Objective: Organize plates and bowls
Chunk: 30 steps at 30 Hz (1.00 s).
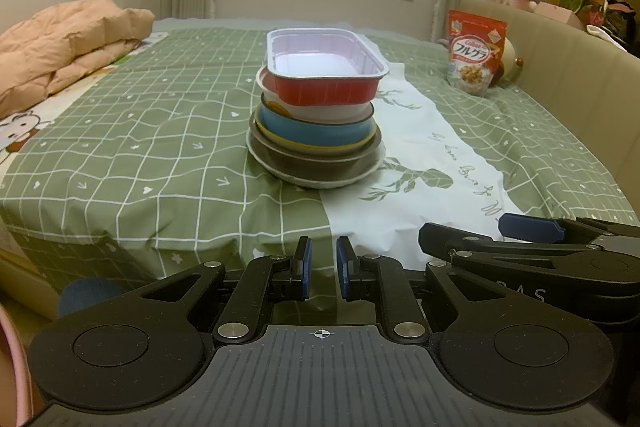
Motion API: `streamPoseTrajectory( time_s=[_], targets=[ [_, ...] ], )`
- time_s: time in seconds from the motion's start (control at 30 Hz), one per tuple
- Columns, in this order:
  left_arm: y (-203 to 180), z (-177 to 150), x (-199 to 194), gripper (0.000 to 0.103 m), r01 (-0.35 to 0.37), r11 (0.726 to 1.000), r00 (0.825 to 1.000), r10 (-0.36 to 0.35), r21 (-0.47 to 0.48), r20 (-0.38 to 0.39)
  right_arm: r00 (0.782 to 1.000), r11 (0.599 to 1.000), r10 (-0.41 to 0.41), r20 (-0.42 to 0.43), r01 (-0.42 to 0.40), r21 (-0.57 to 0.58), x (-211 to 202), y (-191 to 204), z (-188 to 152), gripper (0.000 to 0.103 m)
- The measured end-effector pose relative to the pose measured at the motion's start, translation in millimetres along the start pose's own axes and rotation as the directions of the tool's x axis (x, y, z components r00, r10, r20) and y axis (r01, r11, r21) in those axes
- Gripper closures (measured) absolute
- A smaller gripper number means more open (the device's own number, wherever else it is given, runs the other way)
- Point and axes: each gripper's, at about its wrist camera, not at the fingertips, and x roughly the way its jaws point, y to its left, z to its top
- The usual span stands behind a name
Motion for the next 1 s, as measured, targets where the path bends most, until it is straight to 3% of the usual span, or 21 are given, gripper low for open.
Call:
streamPoseTrajectory(
  time_s=[0.7,0.87,1.0],
  targets=[
    [-2,1,-1,0.086,0.011,1.0,1.0,-0.011,-0.005,0.001,1.0,1.0,0.0,-0.003,0.0,-0.002,1,0,-1,0.023],
    [1,4,12,0.086,0.044,0.998,0.999,-0.045,-0.04,-0.021,1.0,1.0,0.006,-0.008,-0.006,0.017,7,-8,2,0.022],
    [7,12,35,0.086,-0.002,0.997,0.999,-0.002,-0.075,-0.053,0.999,0.998,0.014,-0.03,-0.012,0.061,21,-27,11,0.023]
  ],
)
